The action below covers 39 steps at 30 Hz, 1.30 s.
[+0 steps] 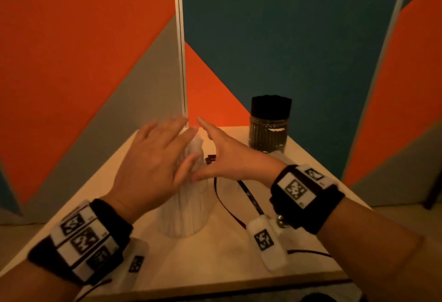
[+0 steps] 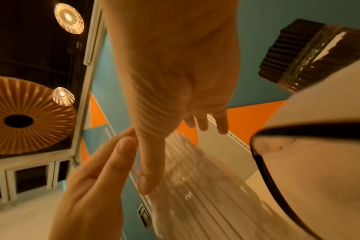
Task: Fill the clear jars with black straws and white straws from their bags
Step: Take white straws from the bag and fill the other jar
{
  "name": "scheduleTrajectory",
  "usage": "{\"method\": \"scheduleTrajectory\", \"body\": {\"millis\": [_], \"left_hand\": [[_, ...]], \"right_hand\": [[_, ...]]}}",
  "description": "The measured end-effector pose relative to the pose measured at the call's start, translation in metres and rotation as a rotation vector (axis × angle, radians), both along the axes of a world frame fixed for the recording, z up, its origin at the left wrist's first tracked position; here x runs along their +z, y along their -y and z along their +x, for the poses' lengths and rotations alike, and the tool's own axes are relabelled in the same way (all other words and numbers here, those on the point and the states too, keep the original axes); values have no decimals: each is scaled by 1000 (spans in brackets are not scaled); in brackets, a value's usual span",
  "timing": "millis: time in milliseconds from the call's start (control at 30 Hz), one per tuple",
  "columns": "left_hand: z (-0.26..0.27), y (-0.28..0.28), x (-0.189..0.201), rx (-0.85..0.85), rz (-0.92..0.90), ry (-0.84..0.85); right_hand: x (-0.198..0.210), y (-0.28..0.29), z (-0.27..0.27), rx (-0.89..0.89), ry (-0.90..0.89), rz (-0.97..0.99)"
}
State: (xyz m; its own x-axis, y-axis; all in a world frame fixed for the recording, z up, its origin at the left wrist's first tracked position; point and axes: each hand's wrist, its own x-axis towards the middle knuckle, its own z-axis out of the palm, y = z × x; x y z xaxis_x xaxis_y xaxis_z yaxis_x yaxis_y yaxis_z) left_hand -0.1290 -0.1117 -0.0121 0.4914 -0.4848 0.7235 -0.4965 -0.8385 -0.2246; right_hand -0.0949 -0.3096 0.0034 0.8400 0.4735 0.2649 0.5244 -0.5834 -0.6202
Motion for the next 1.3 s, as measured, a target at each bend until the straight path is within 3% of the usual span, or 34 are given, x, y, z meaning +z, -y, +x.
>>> {"method": "scheduleTrajectory", "body": {"millis": [133,233,300,433,533,733,867,1000,1133,1300], "left_hand": [[-17,20,6,-121,-65,104],[-33,49,-6,-208,-164,40],[-39,74,-17,-103,-118,-147],[-18,108,-57,67,228,-595],[3,125,-76,-17,249,-774],[39,163,-74,-210,188,-1153],[56,186,-73,-201,274,-1134],[62,207,-77,-169,282,-1111],[58,223,-80,-223,100,-1197],[54,224,-88,-149,-163,-1358]], "right_hand": [[5,58,-24,-171,20,-187],[-22,98,-43,-329,-130,-300],[-51,112,-54,-386,-282,-358],[-106,120,-66,-463,-421,-492],[-128,125,-69,-504,-403,-487],[-126,140,-66,-554,-357,-401],[-130,151,-72,-643,-395,-377],[-131,149,-75,-672,-260,-303],[-130,148,-75,-649,-272,-333],[-125,150,-77,-598,-257,-408]]}}
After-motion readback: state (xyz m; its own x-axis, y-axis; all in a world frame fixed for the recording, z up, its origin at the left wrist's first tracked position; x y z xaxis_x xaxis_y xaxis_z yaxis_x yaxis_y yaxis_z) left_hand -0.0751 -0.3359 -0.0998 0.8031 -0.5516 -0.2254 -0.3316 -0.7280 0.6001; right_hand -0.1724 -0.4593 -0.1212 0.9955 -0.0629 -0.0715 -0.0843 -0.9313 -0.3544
